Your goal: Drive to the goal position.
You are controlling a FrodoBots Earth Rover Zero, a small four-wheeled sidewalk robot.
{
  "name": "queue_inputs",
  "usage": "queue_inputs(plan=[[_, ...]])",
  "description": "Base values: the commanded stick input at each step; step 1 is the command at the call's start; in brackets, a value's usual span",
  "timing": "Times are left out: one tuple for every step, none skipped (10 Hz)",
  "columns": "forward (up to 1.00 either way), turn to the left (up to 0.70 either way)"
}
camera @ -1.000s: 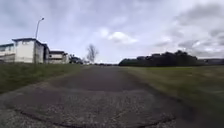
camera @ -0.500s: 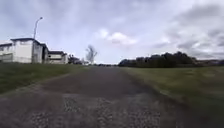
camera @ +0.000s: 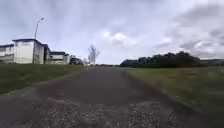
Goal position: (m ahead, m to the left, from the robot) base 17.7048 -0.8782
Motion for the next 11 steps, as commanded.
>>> queue_inputs(plan=[[0.70,0.01],[0.70,0.00],[0.70,0.01],[0.70,0.27],[0.70,0.35],[0.70,0.35],[0.70,0.34],[0.70,0.32],[0.70,0.14],[0.70,0.03],[0.70,0.03]])
